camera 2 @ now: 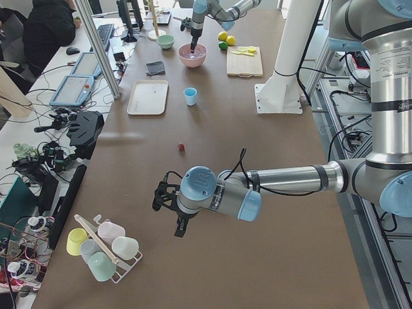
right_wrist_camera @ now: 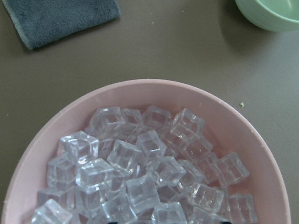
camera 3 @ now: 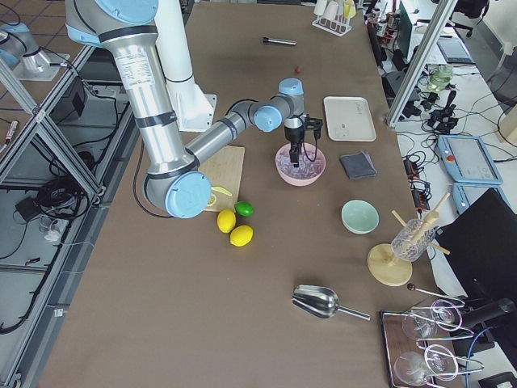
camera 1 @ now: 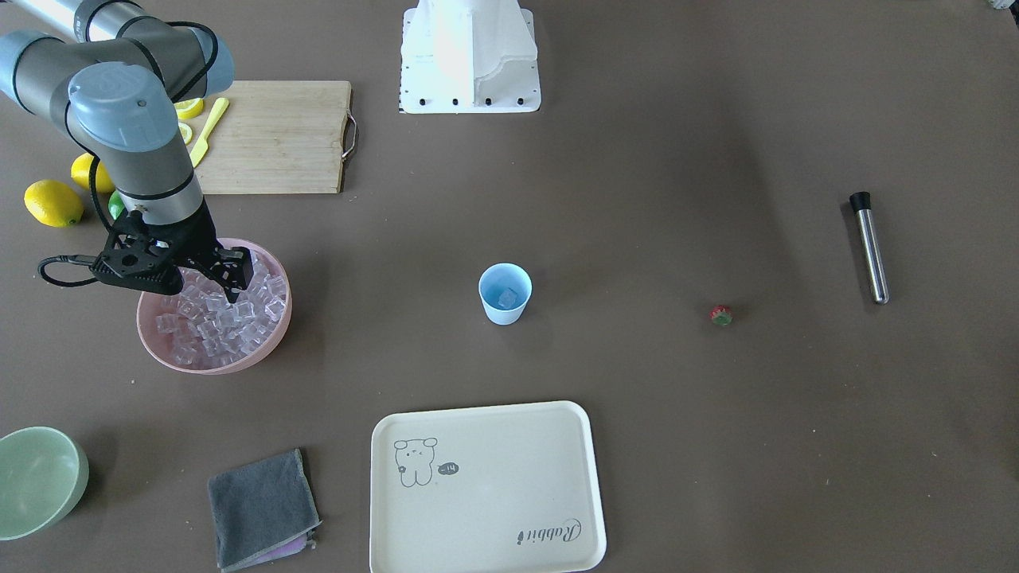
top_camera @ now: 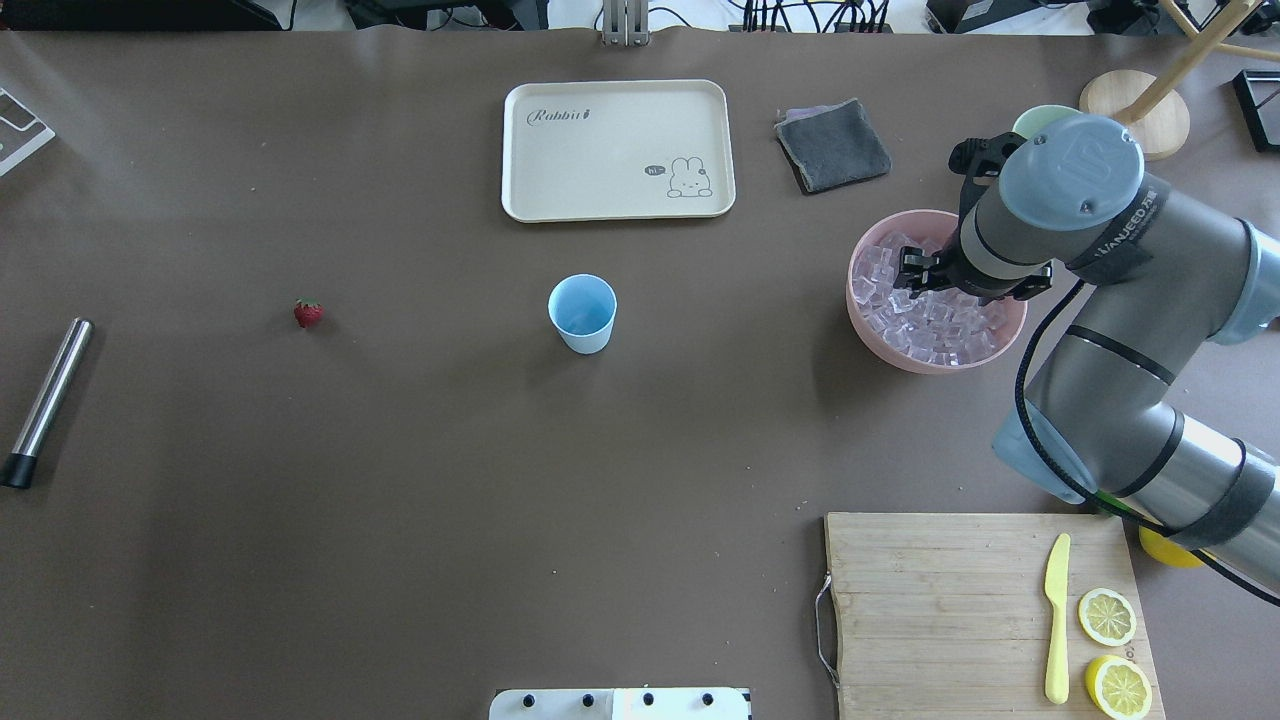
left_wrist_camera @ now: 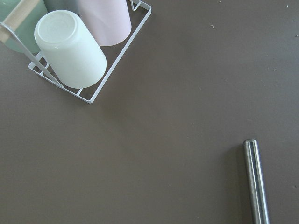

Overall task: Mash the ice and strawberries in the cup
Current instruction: 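Move the right gripper back over the pink bowl of ice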

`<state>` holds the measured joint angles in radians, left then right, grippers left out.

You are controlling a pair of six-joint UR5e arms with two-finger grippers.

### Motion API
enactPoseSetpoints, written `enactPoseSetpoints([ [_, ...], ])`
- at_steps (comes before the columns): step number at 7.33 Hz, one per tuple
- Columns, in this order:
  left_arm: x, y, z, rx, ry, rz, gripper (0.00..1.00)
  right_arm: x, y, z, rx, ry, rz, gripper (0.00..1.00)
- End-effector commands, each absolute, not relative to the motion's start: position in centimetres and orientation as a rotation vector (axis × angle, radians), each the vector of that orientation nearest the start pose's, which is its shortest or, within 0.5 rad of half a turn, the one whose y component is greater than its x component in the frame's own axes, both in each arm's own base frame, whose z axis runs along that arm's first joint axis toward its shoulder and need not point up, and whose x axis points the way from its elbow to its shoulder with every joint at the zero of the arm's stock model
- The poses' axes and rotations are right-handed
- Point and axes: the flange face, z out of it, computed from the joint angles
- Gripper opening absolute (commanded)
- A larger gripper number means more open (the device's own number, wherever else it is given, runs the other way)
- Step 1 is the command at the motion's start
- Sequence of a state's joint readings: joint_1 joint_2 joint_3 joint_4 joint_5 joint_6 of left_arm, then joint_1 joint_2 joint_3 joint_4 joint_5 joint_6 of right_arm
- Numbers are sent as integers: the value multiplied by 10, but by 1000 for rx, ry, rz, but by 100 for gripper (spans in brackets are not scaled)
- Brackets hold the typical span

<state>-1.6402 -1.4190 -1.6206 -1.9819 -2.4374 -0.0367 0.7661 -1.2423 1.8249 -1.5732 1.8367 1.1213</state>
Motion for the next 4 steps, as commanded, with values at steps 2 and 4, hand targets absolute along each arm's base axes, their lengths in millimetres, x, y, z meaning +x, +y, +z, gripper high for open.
enactPoseSetpoints([
  [2, -88, -435, 655, 302, 854, 36, 98, -371, -484, 372, 116, -611, 208, 69],
  [4, -88, -435, 655, 301, 854, 34, 98, -385, -475, 371, 124, -597, 196, 55],
])
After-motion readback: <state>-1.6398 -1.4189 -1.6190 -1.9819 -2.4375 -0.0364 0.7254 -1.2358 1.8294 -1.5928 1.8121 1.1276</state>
